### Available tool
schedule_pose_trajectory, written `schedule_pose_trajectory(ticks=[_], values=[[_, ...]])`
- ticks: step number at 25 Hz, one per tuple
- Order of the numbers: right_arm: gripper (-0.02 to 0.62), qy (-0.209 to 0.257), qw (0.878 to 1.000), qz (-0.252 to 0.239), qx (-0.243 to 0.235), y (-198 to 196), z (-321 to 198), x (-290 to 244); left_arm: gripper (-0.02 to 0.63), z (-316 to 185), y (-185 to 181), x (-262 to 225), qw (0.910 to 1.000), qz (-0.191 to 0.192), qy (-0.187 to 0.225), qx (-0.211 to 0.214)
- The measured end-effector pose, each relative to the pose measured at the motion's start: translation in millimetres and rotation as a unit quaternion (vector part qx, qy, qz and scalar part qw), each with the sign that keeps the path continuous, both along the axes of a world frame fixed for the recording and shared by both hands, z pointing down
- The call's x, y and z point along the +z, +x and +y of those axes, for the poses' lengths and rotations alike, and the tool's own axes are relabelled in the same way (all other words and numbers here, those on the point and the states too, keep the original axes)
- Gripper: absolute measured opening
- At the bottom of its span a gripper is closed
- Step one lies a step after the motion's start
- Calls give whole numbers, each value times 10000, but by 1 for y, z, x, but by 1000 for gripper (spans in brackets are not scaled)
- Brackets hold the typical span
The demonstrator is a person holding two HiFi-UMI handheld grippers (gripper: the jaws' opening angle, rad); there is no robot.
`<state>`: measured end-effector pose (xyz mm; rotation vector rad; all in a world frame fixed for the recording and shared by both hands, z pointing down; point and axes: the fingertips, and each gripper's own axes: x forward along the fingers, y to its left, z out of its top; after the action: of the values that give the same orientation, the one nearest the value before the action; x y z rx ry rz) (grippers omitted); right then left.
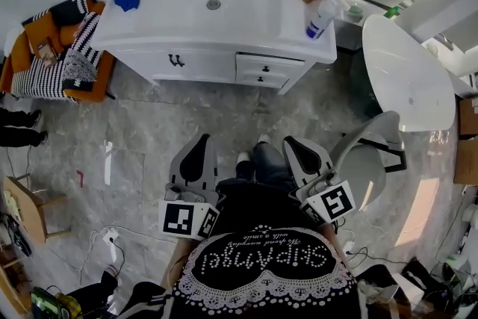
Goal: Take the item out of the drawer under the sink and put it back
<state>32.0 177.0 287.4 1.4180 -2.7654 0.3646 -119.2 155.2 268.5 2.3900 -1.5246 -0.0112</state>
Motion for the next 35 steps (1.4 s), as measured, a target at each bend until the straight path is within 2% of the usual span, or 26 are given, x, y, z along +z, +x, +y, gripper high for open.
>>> schedule_pose_trajectory(ticks=[4, 8, 12, 30, 35], values=[[19, -6, 9999, 62, -142, -5, -7, 1, 3, -4, -6, 2, 9999, 21, -82, -106], [18, -124, 9998, -30, -168, -5, -18, 3, 3, -10, -5, 12, 9997, -163, -162, -28], [20, -162, 9996, -27, -226, -3, -34, 7, 3, -27, -1, 8, 9997, -10, -203, -169], [20, -47, 9983, -9, -585, 29, -121, 4, 3, -109, 35, 0, 9993, -59, -130, -359], [20, 13, 9989, -36, -461, 49, -137, 2, 3, -128, 58, -3, 9997, -16, -18, -257]])
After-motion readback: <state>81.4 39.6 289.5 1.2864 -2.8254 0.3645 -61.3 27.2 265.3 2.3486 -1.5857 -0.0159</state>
